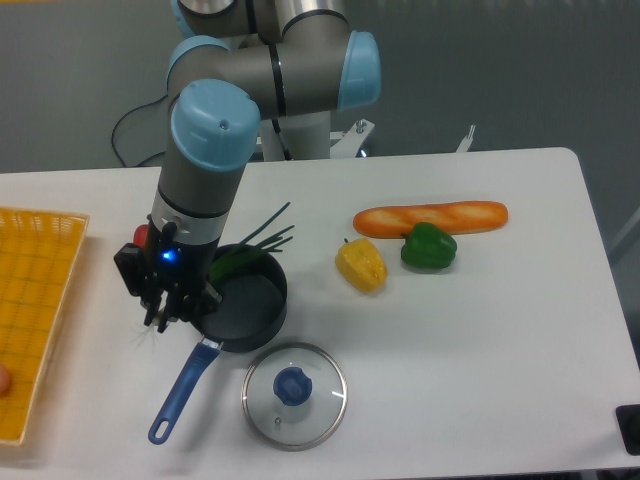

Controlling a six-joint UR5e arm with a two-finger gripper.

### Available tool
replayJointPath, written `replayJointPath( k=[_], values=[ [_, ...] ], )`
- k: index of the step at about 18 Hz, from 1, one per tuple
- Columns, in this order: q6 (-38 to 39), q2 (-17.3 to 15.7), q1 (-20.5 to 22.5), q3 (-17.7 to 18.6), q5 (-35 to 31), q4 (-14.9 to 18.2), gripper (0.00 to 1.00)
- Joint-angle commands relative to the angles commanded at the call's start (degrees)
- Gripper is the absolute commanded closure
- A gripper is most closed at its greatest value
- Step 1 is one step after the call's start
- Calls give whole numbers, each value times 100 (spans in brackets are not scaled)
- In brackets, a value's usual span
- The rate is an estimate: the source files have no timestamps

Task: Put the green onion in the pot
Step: 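Lower the green onion into the saucepan beside its rim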

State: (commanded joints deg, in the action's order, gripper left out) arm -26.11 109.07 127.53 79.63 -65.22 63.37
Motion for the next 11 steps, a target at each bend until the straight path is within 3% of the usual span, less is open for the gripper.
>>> replayJointPath(
  k=[4,11],
  values=[
    [553,70,18,0,237,-457,77],
    [615,123,0,26,237,-493,77]
  ],
)
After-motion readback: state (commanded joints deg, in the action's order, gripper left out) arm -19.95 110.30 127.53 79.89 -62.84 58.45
